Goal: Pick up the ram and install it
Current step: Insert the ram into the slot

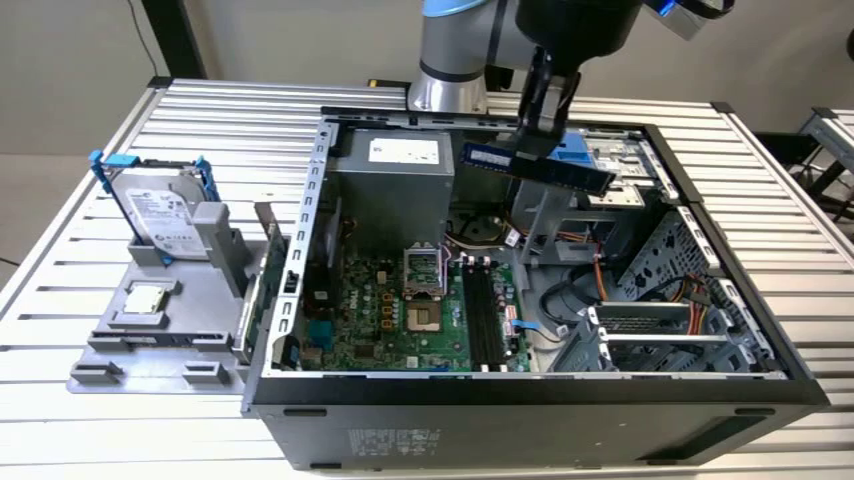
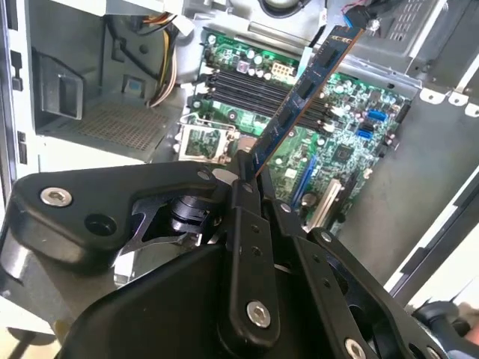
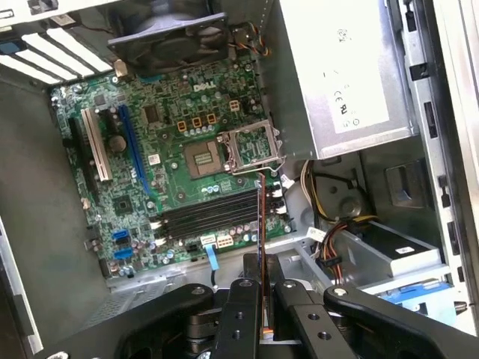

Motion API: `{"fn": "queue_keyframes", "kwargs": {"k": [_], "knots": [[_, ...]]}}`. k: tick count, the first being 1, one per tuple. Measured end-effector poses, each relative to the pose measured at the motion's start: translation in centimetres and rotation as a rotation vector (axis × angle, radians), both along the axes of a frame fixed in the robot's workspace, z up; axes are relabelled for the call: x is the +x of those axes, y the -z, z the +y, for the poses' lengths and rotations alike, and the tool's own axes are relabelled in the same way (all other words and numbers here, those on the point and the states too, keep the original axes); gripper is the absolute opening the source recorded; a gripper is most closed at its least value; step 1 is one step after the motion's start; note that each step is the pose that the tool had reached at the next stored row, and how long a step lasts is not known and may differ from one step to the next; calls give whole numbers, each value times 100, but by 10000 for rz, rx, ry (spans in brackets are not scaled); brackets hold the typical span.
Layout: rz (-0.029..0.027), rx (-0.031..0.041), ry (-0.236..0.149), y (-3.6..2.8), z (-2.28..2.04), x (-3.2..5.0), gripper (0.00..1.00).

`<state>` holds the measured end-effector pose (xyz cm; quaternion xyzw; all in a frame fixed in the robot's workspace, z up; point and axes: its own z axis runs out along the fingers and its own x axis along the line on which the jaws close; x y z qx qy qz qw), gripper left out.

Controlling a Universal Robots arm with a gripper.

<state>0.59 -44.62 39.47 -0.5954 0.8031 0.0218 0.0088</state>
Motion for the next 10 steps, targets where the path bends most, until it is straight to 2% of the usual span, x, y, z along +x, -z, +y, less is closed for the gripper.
{"fn": "queue_keyframes", "kwargs": {"k": [10], "knots": [[0,-1,917,0,0,0,0]]}}
